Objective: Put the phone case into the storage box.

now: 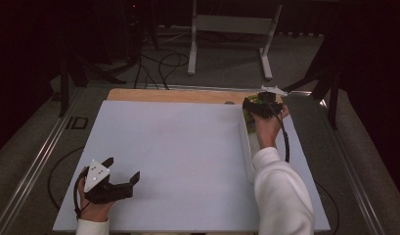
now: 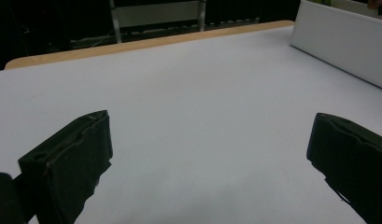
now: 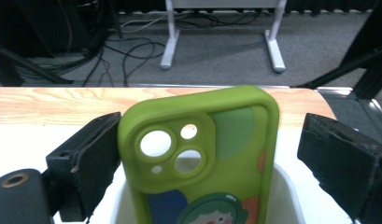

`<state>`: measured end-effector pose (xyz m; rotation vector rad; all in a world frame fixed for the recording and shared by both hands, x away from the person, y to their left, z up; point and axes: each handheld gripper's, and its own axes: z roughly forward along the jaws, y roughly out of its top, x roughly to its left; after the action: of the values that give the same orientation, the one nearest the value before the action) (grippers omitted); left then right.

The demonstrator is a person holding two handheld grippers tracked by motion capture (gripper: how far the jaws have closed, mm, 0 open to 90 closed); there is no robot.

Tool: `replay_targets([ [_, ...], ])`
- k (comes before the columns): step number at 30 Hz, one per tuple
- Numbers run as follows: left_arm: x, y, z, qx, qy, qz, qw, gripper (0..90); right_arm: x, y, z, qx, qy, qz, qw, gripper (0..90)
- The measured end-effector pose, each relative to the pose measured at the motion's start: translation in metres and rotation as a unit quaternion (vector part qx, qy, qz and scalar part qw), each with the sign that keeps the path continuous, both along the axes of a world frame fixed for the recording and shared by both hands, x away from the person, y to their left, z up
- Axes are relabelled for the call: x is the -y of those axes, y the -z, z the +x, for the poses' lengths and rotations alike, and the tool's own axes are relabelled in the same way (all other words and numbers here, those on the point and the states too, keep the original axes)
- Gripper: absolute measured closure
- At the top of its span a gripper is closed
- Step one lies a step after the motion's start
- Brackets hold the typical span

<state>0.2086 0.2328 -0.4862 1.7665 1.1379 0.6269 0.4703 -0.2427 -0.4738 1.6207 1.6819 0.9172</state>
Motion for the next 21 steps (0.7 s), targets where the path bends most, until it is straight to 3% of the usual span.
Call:
replay_targets([
  [5, 0.0001, -0.0004, -0.0003, 0.000, 0.000, 0.001, 1.0000, 1.2, -0.0011, -0.0015, -0.0008, 0.005, 0.001, -0.005, 1.0000, 7.4],
  [12, -0.0002, -0.0003, -0.0002, 0.000, -0.001, 0.001, 1.0000, 1.2, -0.0006, -0.0045, -0.0019, 0.012, -0.006, 0.015, 0.9998, 7.5],
  [21, 0.0002, 0.0002, 0.0001, -0.001, -0.001, 0.001, 1.0000, 1.2, -0.0024, -0.0075, -0.0065, 0.012, -0.013, 0.016, 0.9997, 7.5],
])
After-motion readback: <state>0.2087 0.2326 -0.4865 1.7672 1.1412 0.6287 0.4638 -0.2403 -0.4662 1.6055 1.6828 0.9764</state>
